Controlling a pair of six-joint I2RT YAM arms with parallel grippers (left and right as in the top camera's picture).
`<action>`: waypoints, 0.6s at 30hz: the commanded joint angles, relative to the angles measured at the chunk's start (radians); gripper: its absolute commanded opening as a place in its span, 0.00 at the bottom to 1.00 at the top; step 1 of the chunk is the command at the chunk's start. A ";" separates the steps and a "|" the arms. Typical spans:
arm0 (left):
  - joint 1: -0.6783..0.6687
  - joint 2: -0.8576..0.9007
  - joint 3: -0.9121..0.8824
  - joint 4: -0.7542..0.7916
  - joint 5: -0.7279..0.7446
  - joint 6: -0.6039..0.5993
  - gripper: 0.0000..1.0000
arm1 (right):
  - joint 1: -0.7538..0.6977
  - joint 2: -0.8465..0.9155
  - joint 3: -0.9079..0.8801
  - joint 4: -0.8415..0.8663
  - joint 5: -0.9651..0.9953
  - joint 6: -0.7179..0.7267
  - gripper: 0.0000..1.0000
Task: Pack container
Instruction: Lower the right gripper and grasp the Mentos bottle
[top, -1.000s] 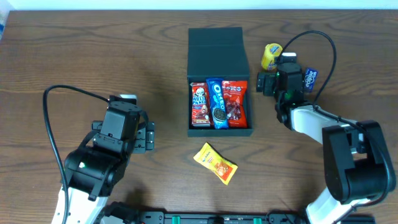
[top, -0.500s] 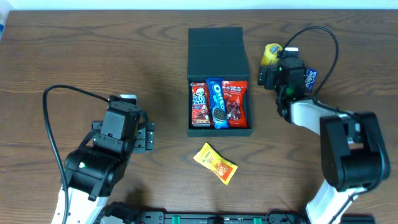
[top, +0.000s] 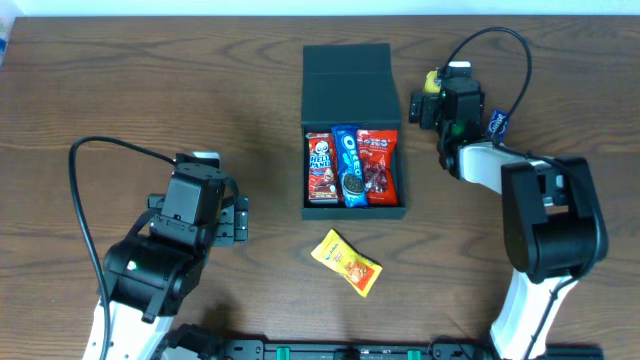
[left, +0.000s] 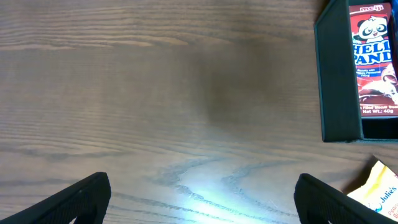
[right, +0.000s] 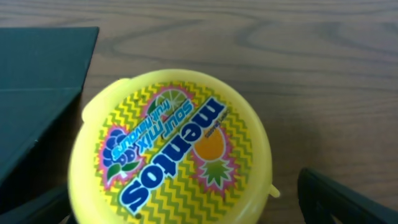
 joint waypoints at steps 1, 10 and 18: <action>0.004 0.002 -0.001 -0.003 0.000 0.006 0.95 | -0.014 0.026 0.014 0.006 0.024 -0.014 0.99; 0.004 0.002 -0.001 -0.003 0.000 0.006 0.95 | -0.015 0.042 0.014 0.006 0.050 -0.013 0.88; 0.004 0.002 -0.001 -0.003 0.000 0.006 0.95 | -0.014 0.042 0.014 0.007 0.050 -0.013 0.63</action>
